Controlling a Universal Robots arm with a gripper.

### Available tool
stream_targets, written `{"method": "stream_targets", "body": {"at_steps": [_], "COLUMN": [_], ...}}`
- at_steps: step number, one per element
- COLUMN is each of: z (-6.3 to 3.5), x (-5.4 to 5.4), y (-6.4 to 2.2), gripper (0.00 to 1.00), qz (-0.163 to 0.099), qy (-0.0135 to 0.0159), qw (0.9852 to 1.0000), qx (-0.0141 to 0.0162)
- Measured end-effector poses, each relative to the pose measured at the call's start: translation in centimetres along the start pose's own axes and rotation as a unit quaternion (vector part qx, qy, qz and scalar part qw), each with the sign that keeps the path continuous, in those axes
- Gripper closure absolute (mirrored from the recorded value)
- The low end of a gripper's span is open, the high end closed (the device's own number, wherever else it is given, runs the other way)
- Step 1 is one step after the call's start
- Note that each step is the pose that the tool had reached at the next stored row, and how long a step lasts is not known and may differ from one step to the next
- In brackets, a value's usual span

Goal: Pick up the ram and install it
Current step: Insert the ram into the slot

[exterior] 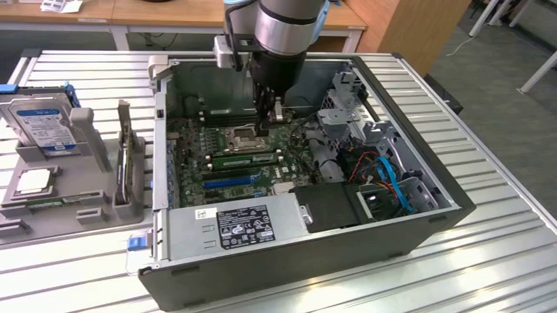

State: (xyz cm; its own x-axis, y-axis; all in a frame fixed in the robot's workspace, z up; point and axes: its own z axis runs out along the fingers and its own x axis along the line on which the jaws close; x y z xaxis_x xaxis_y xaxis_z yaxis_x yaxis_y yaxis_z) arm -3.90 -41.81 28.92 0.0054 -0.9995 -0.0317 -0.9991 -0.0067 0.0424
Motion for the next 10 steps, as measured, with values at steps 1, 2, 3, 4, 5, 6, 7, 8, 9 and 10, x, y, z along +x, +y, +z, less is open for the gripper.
{"method": "stream_targets", "body": {"at_steps": [1,2,3,4,5,6,7,8,9,10], "z": [-0.21,-0.43,-0.64,-0.84,-1.38,-1.57,-1.74,-1.92,-2.08,-2.24], "x": [0.0,0.0,0.0,0.0,0.0,0.0,-0.1,-0.1,-0.1,-0.1], "y": [0.01,0.02,0.03,0.04,0.06,0.07,0.08,0.08,0.09,0.09], "gripper": [0.81,0.81,0.81,0.81,0.81,0.81,0.81,0.81,0.81,0.81], "qz": [0.000,0.000,0.000,0.000,0.000,0.000,0.000,0.000,0.000,0.000], "qy": [0.0000,0.0000,0.0000,0.0000,0.0001,0.0000,0.0000,0.0000,0.0000,0.0000], "qw": [1.0000,1.0000,1.0000,1.0000,1.0000,1.0000,1.0000,1.0000,1.0000,1.0000], "qx": [0.0000,0.0000,0.0000,0.0000,0.0000,0.0000,0.0000,0.0000,0.0000,0.0000]}}
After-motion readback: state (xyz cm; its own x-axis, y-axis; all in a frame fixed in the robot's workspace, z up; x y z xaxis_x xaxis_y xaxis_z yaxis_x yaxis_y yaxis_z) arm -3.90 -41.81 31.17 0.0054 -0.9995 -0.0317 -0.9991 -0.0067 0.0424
